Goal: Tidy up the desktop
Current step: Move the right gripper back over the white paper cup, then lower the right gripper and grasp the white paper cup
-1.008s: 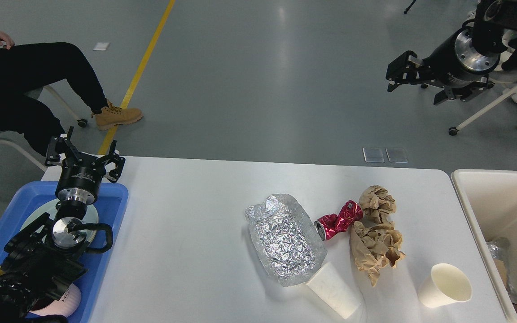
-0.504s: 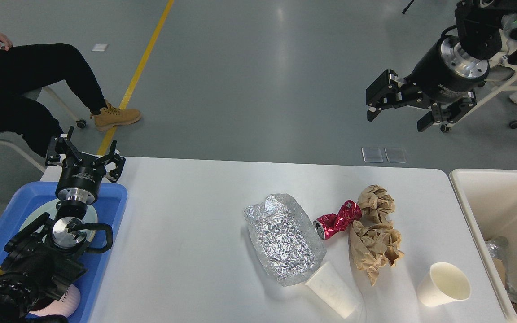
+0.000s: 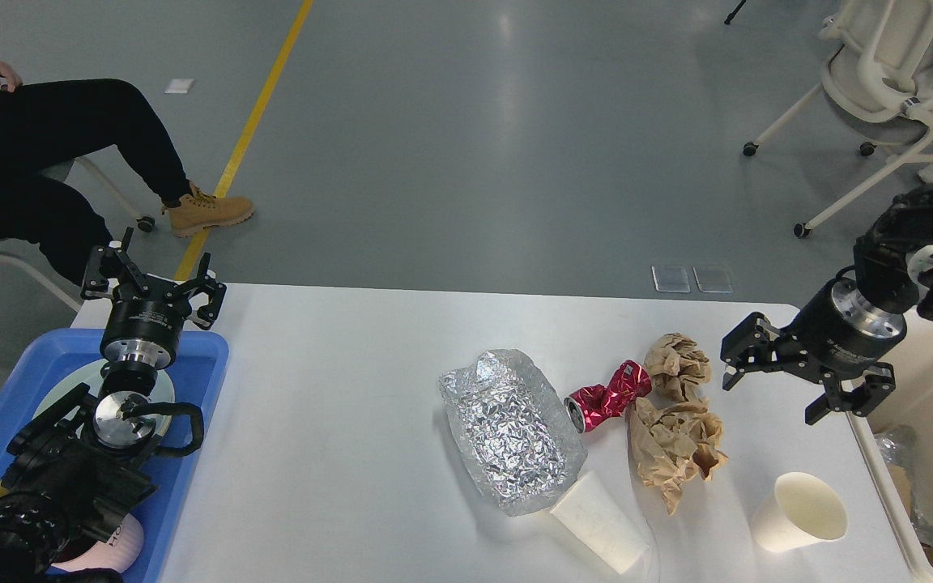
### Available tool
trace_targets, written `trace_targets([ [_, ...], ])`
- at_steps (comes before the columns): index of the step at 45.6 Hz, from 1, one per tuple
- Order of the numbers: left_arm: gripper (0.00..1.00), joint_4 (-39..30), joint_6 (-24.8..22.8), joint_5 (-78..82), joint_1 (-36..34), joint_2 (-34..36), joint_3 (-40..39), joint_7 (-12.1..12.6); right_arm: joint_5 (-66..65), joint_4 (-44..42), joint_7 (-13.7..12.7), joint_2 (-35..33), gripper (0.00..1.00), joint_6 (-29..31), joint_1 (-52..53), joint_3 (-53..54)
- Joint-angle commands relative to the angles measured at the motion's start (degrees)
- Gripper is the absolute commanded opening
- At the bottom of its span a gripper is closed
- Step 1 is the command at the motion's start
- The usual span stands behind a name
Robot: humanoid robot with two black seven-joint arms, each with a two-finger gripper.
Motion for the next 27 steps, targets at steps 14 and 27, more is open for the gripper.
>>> trace_targets([
  [14, 0.97, 0.0, 0.0, 0.0, 0.0, 0.0, 0.1, 0.0, -0.1, -0.3, 0.1, -1.1, 1.00, -1.6, -10.1, 3.1],
  [27, 0.97, 0.0, 0.0, 0.0, 0.0, 0.0, 0.1, 0.0, -0.1, -0.8, 0.0, -0.8, 0.98, -8.1, -15.0, 3.2],
])
